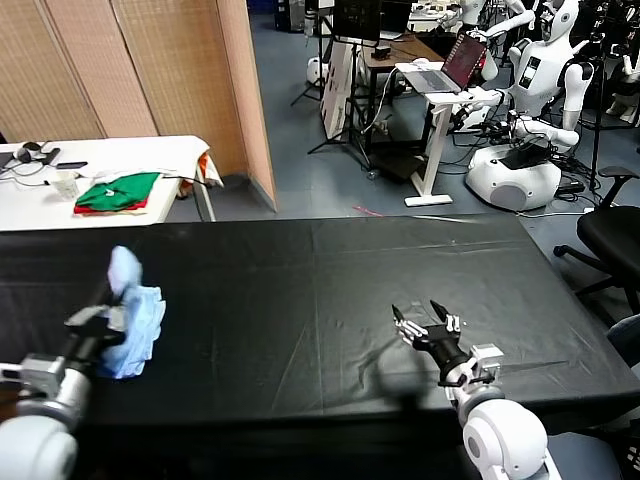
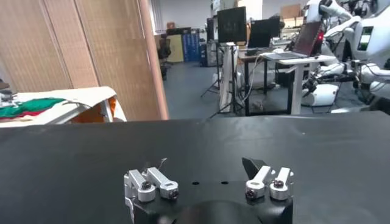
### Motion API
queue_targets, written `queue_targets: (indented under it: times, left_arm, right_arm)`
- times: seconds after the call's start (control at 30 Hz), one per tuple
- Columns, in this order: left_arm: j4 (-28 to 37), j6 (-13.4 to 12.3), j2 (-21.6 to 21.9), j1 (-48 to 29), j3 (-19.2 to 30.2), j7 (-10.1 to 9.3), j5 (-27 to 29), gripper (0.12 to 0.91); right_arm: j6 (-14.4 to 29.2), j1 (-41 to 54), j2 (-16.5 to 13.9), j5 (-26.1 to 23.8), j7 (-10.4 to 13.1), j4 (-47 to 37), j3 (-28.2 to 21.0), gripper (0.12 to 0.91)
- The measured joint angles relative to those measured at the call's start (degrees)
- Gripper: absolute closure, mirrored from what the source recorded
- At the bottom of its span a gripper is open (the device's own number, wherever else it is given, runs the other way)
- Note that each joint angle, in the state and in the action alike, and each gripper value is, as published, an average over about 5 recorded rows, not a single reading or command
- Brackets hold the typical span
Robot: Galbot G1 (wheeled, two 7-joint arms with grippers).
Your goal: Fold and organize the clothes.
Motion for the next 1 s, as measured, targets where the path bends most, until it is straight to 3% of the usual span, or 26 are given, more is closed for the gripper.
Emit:
queue_targets:
  times: [0.1, 0.3, 0.5, 0.57, 0.7, 0.87, 0.93, 1.0]
  left_arm:
    - [0.0, 0.3, -4.4, -1.4, 6.3, -1.08, -1.5, 0.869]
    - [3.5, -1.2, -13.2, -3.8, 18.1, -0.89, 2.6, 0.869]
    - [5.7, -2.0, -17.1, -4.1, 24.2, 0.28, 3.8, 0.857]
    - [5.7, -2.6, -17.4, -4.2, 25.1, 1.18, 3.8, 0.796]
    - [5.3, -4.9, -17.0, -4.8, 25.0, 2.77, 4.2, 0.566]
    - [4.9, -8.1, -15.0, -6.2, 22.0, 0.84, 5.7, 0.251]
    - [4.7, -8.7, -13.8, -6.3, 20.5, 0.31, 6.1, 0.17]
    - [4.4, -9.2, -12.7, -6.1, 19.1, 0.21, 6.8, 0.138]
  right_arm:
    - [0.2, -0.2, 0.4, -0.3, -0.1, -0.3, 0.0, 0.118]
    - [-0.3, 0.3, 0.4, 1.1, -0.1, -0.5, -0.6, 0.118]
    - [-3.5, 1.3, -1.4, 7.5, 0.4, 0.1, -2.0, 0.118]
    - [-4.9, 1.8, -2.2, 9.9, 0.8, 0.3, -2.9, 0.118]
    - [-7.7, 2.8, -3.3, 14.6, 1.6, 0.1, -5.8, 0.118]
    - [-9.2, 4.2, -3.4, 18.6, 3.1, -0.5, -10.0, 0.118]
    - [-9.5, 4.7, -3.0, 19.7, 3.7, -1.0, -11.7, 0.118]
    - [-9.9, 5.1, -2.4, 20.8, 4.5, -1.6, -13.4, 0.118]
